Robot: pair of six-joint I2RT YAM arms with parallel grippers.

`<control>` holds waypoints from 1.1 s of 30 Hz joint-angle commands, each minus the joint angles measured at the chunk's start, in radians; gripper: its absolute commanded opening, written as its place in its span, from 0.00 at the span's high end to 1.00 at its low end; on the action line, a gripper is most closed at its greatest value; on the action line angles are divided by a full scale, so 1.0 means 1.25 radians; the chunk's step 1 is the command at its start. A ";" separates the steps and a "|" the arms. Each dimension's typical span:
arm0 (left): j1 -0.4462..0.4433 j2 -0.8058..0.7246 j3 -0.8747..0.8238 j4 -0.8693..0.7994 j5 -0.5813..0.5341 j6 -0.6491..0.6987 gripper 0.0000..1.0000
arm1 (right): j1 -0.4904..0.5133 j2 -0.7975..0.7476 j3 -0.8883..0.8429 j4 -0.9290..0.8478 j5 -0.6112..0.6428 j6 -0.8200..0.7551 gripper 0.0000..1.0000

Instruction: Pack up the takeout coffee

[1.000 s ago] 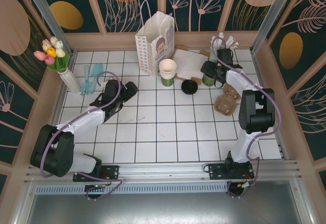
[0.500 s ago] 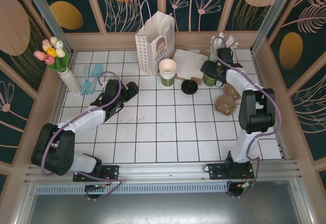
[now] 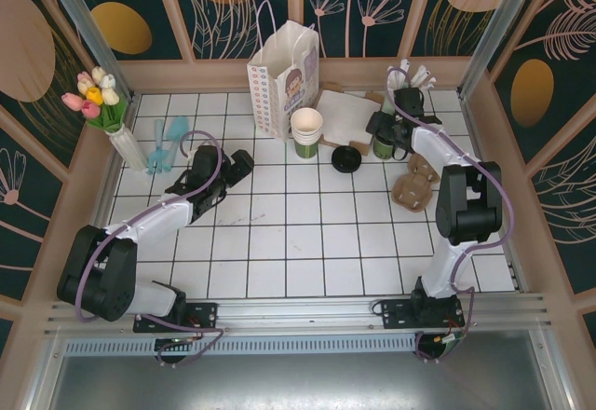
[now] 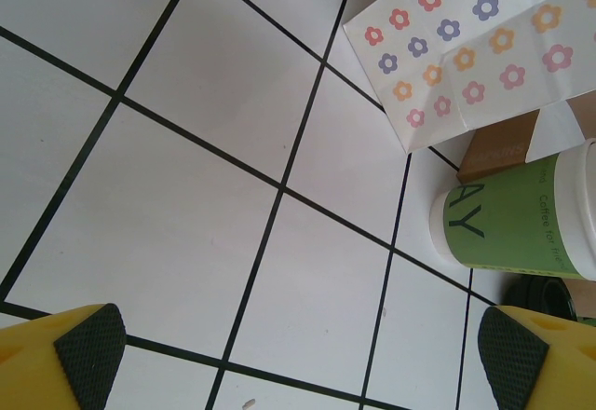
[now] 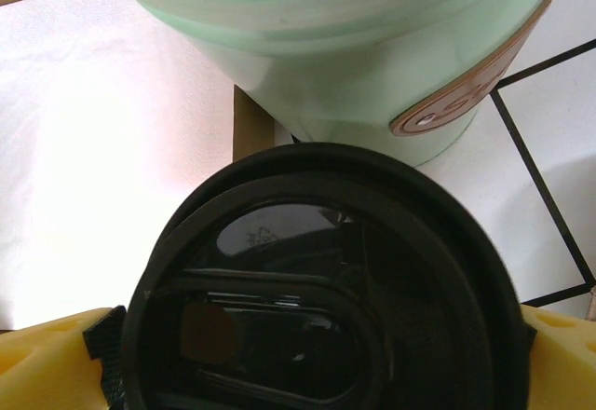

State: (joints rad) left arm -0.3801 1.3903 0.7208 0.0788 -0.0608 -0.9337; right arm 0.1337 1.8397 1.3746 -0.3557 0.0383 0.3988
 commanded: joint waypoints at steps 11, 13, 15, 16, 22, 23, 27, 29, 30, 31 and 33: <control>-0.004 0.002 0.048 -0.021 0.033 0.049 0.01 | 0.010 -0.065 -0.004 -0.006 0.033 -0.037 0.01; -0.004 -0.005 0.078 -0.035 0.063 0.065 0.01 | 0.015 -0.091 0.000 -0.019 0.038 -0.043 0.01; -0.005 -0.021 0.114 -0.042 0.099 0.067 0.01 | 0.021 -0.128 -0.001 -0.031 0.039 -0.053 0.01; -0.004 -0.027 0.130 -0.045 0.111 0.063 0.02 | 0.025 -0.145 -0.003 -0.038 0.037 -0.058 0.01; -0.004 -0.007 0.328 -0.149 0.101 0.009 0.01 | 0.039 -0.302 -0.076 -0.029 0.051 -0.090 0.01; -0.004 0.004 0.361 -0.167 0.090 0.001 0.01 | 0.041 -0.334 -0.097 -0.013 0.060 -0.090 0.01; -0.007 0.074 0.509 -0.252 0.038 -0.070 0.01 | 0.040 -0.475 -0.212 0.072 0.075 -0.090 0.01; -0.010 0.120 0.588 -0.311 0.010 -0.108 0.01 | 0.039 -0.529 -0.272 0.117 0.087 -0.093 0.01; -0.012 0.145 0.627 -0.342 -0.005 -0.119 0.02 | 0.036 -0.552 -0.299 0.137 0.096 -0.096 0.01; -0.015 0.170 0.667 -0.373 -0.023 -0.135 0.01 | 0.033 -0.569 -0.321 0.145 0.112 -0.097 0.01; -0.020 0.218 0.740 -0.419 -0.036 -0.148 0.02 | 0.027 -0.585 -0.340 0.135 0.127 -0.098 0.01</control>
State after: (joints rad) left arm -0.3935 1.5871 1.5509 -0.2703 -0.0418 -1.0489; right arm 0.1776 1.1301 0.9943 -0.2478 0.1390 0.2939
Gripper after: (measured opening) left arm 0.986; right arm 0.990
